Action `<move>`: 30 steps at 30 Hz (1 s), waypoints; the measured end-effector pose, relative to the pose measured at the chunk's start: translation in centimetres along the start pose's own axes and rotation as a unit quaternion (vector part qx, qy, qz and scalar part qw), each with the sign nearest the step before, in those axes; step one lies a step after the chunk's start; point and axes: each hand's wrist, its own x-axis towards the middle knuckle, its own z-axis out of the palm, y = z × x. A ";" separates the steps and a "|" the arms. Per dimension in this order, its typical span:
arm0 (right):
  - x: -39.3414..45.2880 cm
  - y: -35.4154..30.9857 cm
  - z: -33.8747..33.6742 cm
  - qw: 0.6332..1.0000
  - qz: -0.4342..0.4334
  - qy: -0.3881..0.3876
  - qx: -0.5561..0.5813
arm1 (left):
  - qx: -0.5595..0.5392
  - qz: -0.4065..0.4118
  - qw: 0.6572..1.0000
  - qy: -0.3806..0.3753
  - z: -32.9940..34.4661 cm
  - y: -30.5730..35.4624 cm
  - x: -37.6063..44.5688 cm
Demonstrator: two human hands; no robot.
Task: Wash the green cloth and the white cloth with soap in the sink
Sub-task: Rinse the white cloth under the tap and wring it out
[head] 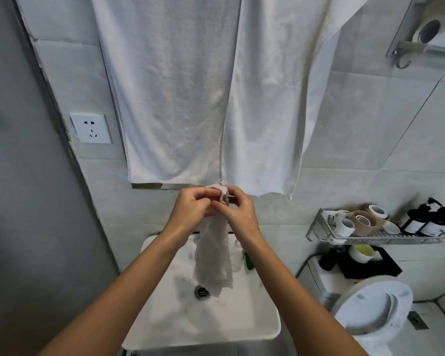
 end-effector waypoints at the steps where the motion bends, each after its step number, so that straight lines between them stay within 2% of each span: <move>1: -0.1 0.0 -0.2 1.000 -0.018 -0.004 -0.011 | -0.002 0.000 1.000 0.000 -0.2 0.1 0.0; 5: 0.2 -0.2 -0.5 0.999 -0.037 0.040 0.000 | 0.022 0.032 0.999 -0.024 -0.7 -0.4 -0.3; 9: 0.2 -1.1 -1.6 0.998 -0.015 0.041 0.040 | 0.071 0.069 0.995 0.007 -2.1 -2.3 -0.4; 13: 0.1 -2.3 -2.8 0.998 -0.021 0.015 0.065 | 0.143 -0.006 0.990 -0.007 -3.4 -4.7 -0.1; 17: 0.0 -3.2 -3.8 0.997 -0.028 -0.014 0.067 | 0.063 -0.068 0.993 -0.076 -3.5 -5.2 0.0; 19: -0.1 -3.3 -4.3 0.998 -0.013 -0.033 0.057 | 0.052 -0.077 0.993 -0.078 -3.4 -5.2 0.1; 21: 0.0 -3.0 -4.9 0.999 -0.014 -0.038 -0.014 | 0.044 -0.065 0.996 -0.050 -3.4 -5.2 0.3; 23: 0.1 -2.3 -5.7 0.990 -0.038 -0.031 -0.136 | 0.026 -0.040 0.998 -0.028 -3.4 -4.5 0.3; 25: 0.1 -1.7 -6.3 0.978 -0.038 -0.024 -0.203 | 0.020 -0.012 0.999 -0.045 -3.3 -3.4 0.2; 28: 0.0 -1.5 -6.4 0.970 -0.019 -0.022 -0.243 | 0.097 0.023 0.990 -0.098 -3.1 -1.8 -0.1; 30: 0.2 -1.3 -6.2 0.969 -0.013 -0.009 -0.248 | 0.170 0.045 0.980 -0.093 -3.2 -1.3 0.4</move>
